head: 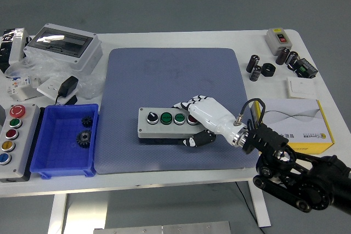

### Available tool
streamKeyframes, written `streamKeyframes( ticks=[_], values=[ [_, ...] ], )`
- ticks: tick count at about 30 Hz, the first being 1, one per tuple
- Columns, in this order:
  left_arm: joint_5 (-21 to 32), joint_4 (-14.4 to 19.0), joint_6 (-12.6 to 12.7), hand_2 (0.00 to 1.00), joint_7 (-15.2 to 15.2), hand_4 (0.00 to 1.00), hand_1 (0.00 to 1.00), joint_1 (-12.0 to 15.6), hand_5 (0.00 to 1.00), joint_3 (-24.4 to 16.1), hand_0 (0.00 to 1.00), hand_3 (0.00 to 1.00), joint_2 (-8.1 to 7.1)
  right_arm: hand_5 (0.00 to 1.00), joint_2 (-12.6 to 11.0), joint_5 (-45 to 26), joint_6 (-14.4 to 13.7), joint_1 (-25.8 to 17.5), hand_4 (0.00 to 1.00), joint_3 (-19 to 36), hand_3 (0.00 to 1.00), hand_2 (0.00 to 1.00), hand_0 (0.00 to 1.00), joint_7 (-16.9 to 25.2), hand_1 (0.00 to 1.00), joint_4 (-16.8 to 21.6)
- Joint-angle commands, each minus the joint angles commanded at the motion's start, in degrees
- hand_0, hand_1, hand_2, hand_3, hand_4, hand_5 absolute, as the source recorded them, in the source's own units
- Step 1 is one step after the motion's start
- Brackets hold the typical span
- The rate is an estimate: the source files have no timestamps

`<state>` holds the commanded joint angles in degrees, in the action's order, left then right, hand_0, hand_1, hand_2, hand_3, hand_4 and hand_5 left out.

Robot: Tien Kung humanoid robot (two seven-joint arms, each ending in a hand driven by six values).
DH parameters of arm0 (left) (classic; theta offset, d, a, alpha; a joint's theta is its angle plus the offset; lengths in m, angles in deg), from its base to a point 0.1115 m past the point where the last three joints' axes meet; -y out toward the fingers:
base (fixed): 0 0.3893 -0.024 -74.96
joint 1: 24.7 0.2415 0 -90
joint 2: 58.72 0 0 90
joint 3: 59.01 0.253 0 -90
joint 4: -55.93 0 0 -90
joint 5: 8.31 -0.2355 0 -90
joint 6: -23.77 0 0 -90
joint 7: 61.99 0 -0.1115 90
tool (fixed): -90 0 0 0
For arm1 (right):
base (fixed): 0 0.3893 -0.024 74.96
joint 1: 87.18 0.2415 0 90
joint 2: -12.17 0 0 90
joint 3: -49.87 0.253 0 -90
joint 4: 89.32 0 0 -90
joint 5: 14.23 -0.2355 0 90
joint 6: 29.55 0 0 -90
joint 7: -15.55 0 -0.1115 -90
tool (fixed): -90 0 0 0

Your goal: Pick up the button,place it on the desk,press the button,press the button

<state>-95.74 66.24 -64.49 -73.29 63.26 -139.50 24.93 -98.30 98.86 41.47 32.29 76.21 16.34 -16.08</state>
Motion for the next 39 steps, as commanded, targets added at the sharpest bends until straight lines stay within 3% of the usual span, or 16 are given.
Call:
streamKeyframes(
  ticks=[3, 4, 9, 10, 21, 33, 39],
  values=[
    [0.0, 0.0, 0.0, 0.544, 0.0, 0.629, 0.606, 0.0, 0.194, 0.0, 0.63, 0.591, -0.07, 0.012, -0.2, -0.7, 0.1, 0.0, 0.373, 0.0, 0.792, 0.776, 0.839, 0.3, 0.783, 0.0],
    [0.0, 0.0, 0.0, 0.544, 0.0, 0.628, 0.606, 0.0, 0.193, 0.0, 0.63, 0.591, -0.09, 0.039, -0.2, -1.0, 0.1, 0.0, 0.512, 0.0, 0.86, 0.79, 0.853, 0.5, 0.797, 0.0],
    [0.0, 0.0, 0.0, 0.544, 0.0, 0.628, 0.606, 0.0, 0.193, 0.1, 0.63, 0.591, -0.11, 0.039, -0.5, -2.0, 0.2, 0.0, 0.512, 0.5, 0.86, 0.79, 0.853, 1.2, 0.797, -0.2],
    [0.0, 0.0, 0.0, 0.544, 0.0, 0.626, 0.606, 0.0, 0.191, 0.1, 0.63, 0.591, -0.12, 0.116, -0.6, -2.2, 0.3, 0.0, 0.634, 0.6, 0.875, 0.796, 0.855, 1.3, 0.801, -0.2],
    [0.3, 0.0, -0.1, 0.541, 0.0, 0.626, 0.605, 0.1, 0.19, 0.5, 0.63, 0.591, -0.22, 0.123, -1.8, -5.3, 0.9, 0.0, 0.66, 0.7, 0.881, 0.799, 0.858, 1.5, 0.806, 0.8],
    [0.5, 0.0, -0.2, 0.539, 0.2, 0.625, 0.606, 0.0, 0.189, 1.0, 0.63, 0.591, -0.31, 0.142, -4.9, -12.2, 2.7, 0.2, 0.705, 0.1, 0.903, 0.808, 0.866, 2.7, 0.81, 3.3],
    [0.3, 0.0, -0.3, 0.539, 0.1, 0.625, 0.604, 0.1, 0.189, 0.9, 0.63, 0.59, -0.33, 0.159, -5.1, -12.6, 2.8, 0.1, 0.72, 0.3, 0.907, 0.814, 0.867, 2.9, 0.816, 3.4]
  ],
)
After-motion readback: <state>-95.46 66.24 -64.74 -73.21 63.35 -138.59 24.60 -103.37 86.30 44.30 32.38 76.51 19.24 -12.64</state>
